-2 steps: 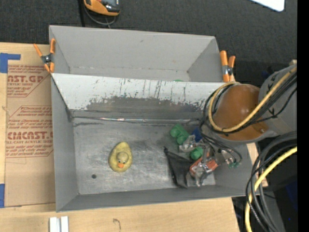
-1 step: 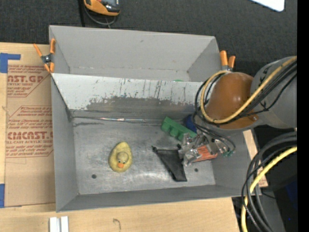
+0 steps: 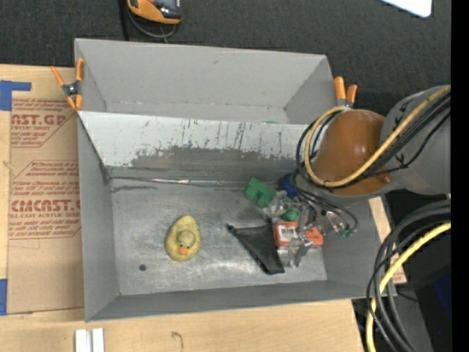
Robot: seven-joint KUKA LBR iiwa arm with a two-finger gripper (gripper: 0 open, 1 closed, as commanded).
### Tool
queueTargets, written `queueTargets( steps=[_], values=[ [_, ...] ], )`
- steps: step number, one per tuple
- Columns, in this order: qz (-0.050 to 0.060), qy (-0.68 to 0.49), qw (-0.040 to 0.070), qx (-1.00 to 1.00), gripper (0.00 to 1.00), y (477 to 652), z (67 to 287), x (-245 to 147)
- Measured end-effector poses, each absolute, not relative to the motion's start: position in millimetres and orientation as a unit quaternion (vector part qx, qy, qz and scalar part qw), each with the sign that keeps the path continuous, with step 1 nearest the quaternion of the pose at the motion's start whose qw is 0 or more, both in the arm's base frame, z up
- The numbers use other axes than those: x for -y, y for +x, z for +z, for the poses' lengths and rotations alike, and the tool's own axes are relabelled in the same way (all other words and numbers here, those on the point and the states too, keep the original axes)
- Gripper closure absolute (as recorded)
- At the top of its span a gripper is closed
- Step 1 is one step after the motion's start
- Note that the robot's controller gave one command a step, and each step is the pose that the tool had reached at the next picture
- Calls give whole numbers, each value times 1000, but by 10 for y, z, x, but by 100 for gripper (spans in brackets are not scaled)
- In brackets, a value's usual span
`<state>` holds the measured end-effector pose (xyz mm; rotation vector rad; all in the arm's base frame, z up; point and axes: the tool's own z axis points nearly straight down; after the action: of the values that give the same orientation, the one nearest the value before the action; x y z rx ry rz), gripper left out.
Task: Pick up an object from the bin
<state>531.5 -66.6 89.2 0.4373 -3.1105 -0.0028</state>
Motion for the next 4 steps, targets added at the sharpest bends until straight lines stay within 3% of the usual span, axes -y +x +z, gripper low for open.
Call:
queueTargets(
  steps=[1,2,3,4],
  values=[
    [-1,139,0,990,0,5315,892,667],
    [0,163,-1,987,0,5298,762,250],
    [-1,-38,1,999,100,5689,740,76],
    [-1,-38,1,999,100,5689,740,76]
  ],
)
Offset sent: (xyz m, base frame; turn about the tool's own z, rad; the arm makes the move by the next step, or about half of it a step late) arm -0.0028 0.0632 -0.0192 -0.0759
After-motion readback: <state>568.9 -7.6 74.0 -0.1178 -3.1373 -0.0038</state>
